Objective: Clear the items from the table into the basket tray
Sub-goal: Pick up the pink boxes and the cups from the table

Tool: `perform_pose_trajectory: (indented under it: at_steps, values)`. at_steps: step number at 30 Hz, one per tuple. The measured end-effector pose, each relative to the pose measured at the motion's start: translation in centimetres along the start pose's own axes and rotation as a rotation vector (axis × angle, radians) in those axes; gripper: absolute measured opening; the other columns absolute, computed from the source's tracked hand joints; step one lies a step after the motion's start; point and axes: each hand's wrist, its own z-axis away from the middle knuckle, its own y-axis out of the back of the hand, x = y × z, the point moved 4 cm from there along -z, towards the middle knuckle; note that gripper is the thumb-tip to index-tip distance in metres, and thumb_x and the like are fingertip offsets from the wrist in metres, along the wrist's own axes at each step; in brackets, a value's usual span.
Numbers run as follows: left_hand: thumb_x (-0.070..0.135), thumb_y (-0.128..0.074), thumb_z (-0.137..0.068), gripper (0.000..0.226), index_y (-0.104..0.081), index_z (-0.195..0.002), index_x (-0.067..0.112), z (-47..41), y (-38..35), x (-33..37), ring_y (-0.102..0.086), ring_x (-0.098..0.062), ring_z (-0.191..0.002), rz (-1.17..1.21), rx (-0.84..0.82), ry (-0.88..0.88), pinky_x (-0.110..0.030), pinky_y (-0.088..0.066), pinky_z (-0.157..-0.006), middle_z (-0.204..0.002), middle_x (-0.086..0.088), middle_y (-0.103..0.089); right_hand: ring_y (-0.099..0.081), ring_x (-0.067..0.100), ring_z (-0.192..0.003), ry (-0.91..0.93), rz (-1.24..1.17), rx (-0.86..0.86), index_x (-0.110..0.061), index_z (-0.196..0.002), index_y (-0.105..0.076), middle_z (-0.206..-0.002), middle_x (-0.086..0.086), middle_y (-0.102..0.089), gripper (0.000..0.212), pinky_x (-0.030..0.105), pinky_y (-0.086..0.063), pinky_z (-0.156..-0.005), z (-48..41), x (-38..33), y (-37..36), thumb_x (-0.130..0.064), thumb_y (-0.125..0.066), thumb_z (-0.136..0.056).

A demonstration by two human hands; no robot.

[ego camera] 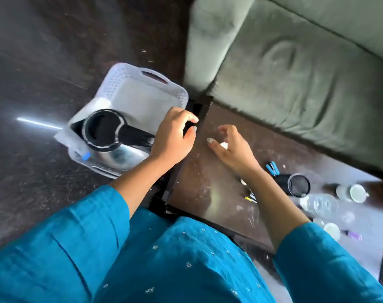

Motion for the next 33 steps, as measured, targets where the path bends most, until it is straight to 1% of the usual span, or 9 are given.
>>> perform_pose_trajectory:
  at_steps: [4,7,9,13,16,23,25,30,33]
  values:
    - [0.002,-0.060,-0.079,0.014,-0.065,-0.091,0.004,1.4,-6.4,2.7,-0.056,-0.021,-0.087,0.024,-0.186,-0.018,-0.015,-0.034,-0.074,-0.097,-0.012,-0.058,-0.053,0.021,-0.111,-0.167,-0.073,0.130,-0.014,-0.123,-0.044,-0.125,0.006,-0.055,0.049,0.027,-0.038,-0.082,3.8,7.6,4.1,-0.043,-0.057,-0.086]
    - [0.004,-0.060,-0.080,0.014,-0.064,-0.093,0.007,2.8,-11.0,4.5,-0.055,-0.019,-0.087,0.009,-0.330,-0.027,-0.025,-0.043,-0.077,-0.099,-0.005,-0.055,-0.055,0.022,-0.109,-0.305,-0.137,0.220,-0.013,-0.123,-0.044,-0.121,0.007,-0.057,0.049,0.028,-0.041,-0.084,7.1,13.2,6.7,-0.042,-0.058,-0.086]
    - [0.004,-0.059,-0.080,0.016,-0.064,-0.095,0.008,3.6,-13.4,5.5,-0.057,-0.022,-0.090,-0.016,-0.389,-0.038,-0.031,-0.047,-0.079,-0.101,-0.005,-0.055,-0.056,0.024,-0.108,-0.382,-0.169,0.242,-0.013,-0.123,-0.043,-0.121,0.008,-0.057,0.049,0.033,-0.044,-0.088,9.2,16.3,7.5,-0.041,-0.058,-0.086]
    - [0.006,-0.061,-0.079,0.016,-0.063,-0.095,0.009,5.2,-17.3,7.1,-0.056,-0.019,-0.090,-0.038,-0.455,-0.061,-0.028,-0.046,-0.076,-0.104,-0.004,-0.055,-0.056,0.026,-0.110,-0.458,-0.172,0.242,-0.011,-0.124,-0.043,-0.125,0.010,-0.055,0.050,0.041,-0.045,-0.094,12.3,20.9,8.6,-0.039,-0.058,-0.086]
    - [0.006,-0.062,-0.079,0.020,-0.063,-0.099,0.007,6.3,-20.3,7.4,-0.057,-0.027,-0.096,-0.083,-0.525,-0.038,-0.035,-0.047,-0.084,-0.109,-0.012,-0.057,-0.059,0.026,-0.104,-0.480,-0.133,0.267,-0.012,-0.121,-0.045,-0.122,0.009,-0.059,0.047,0.039,-0.047,-0.088,13.9,23.8,9.3,-0.037,-0.060,-0.084]
    - [0.008,-0.060,-0.080,0.017,-0.063,-0.096,0.011,8.7,-26.6,7.9,-0.057,-0.022,-0.093,-0.147,-0.667,0.003,-0.030,-0.046,-0.081,-0.103,-0.006,-0.054,-0.060,0.033,-0.091,-0.613,0.036,0.201,-0.013,-0.095,-0.060,-0.097,0.013,-0.068,0.019,0.032,-0.043,-0.072,17.1,30.3,8.5,-0.025,-0.059,-0.079]
    - [0.007,-0.059,-0.080,0.018,-0.063,-0.097,0.011,9.5,-28.5,8.2,-0.059,-0.023,-0.093,-0.152,-0.703,0.013,-0.034,-0.048,-0.084,-0.104,-0.007,-0.056,-0.058,0.033,-0.091,-0.629,0.063,0.169,-0.012,-0.095,-0.059,-0.098,0.014,-0.065,0.022,0.031,-0.040,-0.070,17.9,31.7,7.4,-0.026,-0.062,-0.078]
    - [0.013,-0.062,-0.082,0.017,-0.060,-0.098,0.016,12.7,-33.2,9.6,-0.059,-0.021,-0.092,-0.186,-0.829,-0.075,-0.032,-0.050,-0.078,-0.104,0.000,-0.055,-0.052,0.035,-0.103,-0.666,0.135,0.106,-0.006,-0.111,-0.051,-0.111,0.017,-0.058,0.049,0.039,-0.043,-0.084,19.1,34.5,5.0,-0.033,-0.069,-0.075]
    - [0.014,-0.062,-0.082,0.021,-0.057,-0.102,0.016,14.6,-36.1,10.0,-0.058,-0.021,-0.100,-0.195,-0.919,-0.084,-0.038,-0.050,-0.085,-0.111,-0.004,-0.054,-0.047,0.035,-0.109,-0.651,0.193,0.071,-0.005,-0.118,-0.046,-0.118,0.017,-0.053,0.066,0.041,-0.041,-0.091,19.4,36.1,4.1,-0.040,-0.075,-0.069]
